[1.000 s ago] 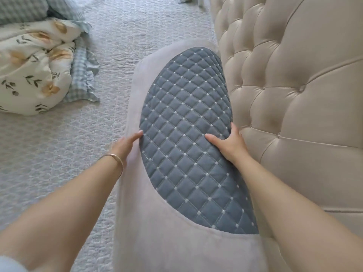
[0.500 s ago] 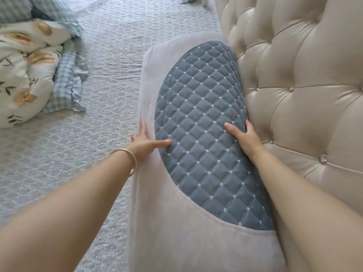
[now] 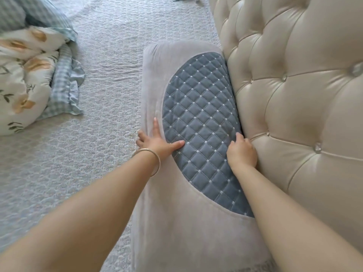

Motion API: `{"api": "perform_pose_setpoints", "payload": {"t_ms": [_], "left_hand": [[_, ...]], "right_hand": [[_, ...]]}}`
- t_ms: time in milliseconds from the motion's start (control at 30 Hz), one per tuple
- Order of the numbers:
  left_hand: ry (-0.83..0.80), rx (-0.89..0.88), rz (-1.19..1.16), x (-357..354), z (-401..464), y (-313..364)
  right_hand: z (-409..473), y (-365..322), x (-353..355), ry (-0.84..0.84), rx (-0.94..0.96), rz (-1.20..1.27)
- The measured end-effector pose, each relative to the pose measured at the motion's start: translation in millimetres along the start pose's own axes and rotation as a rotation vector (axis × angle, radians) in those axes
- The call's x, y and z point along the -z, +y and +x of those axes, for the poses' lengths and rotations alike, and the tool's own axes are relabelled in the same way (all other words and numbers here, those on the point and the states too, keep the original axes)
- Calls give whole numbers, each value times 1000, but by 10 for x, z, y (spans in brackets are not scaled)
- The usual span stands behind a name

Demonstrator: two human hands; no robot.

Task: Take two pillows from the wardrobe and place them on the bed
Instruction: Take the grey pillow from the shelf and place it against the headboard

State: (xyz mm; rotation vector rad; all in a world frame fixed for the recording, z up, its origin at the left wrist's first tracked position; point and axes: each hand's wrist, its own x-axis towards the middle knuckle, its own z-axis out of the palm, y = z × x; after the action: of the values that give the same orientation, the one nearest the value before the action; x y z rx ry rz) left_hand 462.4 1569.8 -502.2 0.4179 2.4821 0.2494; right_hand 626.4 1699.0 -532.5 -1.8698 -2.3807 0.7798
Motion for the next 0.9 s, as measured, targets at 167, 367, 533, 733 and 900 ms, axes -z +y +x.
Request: {"api": "perform_pose_setpoints", "payload": {"t_ms": [167,367,533,733,900], "left_hand": [[-77,-25,-49,221,-194,-97],[-108,-66,-340,549,-746,8],[-270,-480,-323,1110,-1233,-5],[-220,-763,-205,1878,-1778,-445],[-102,-987,4,2317,-2356,-871]], "right_hand": [[-253,-76,152,-30,31,26],[-854,-519,568,82,259,144],[-1501,-1023,979,211,360,261],[-2436,-1443,1378,308,249,269],[-3330,-1599,1709,450,99,238]]}}
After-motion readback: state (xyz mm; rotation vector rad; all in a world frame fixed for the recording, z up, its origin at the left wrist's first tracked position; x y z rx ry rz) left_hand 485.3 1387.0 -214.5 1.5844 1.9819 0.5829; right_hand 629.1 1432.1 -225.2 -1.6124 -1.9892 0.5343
